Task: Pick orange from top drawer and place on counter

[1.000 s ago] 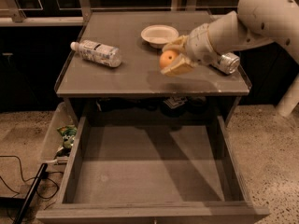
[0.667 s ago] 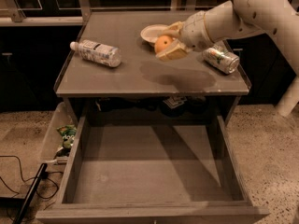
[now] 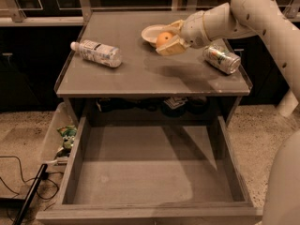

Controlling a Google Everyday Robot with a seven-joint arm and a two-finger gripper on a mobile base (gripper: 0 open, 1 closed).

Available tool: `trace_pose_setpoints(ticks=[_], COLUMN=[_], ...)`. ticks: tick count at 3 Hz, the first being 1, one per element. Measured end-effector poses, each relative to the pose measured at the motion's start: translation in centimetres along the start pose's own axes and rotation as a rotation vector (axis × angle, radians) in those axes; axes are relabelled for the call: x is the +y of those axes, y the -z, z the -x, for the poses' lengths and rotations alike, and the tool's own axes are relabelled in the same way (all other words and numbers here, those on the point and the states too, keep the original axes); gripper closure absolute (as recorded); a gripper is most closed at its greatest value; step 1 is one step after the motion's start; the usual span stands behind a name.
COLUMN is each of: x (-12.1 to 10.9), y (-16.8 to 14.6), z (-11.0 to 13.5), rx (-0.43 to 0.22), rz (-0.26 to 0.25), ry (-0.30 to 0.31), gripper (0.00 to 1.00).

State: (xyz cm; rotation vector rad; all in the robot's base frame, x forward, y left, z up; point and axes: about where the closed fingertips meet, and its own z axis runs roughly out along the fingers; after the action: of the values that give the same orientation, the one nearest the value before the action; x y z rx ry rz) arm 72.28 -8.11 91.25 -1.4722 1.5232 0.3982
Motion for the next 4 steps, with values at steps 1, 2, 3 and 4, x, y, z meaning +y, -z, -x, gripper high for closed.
trace_pose_setpoints(ticks=[1,2,3,4], x=[1.1,3.0,4.1,4.1], y=[-0.9,-1.9,-2.7,-2.7], z=[-2.1,-4.0,-4.9,-4.9], rx=[0.075,0.181,0.226,0.226], rz=[0.051,0.128,0.176,0.176], ry=[-0.106,-0.173,-0.203,-0.203], gripper=[1.00,1.00,0.81,0.58])
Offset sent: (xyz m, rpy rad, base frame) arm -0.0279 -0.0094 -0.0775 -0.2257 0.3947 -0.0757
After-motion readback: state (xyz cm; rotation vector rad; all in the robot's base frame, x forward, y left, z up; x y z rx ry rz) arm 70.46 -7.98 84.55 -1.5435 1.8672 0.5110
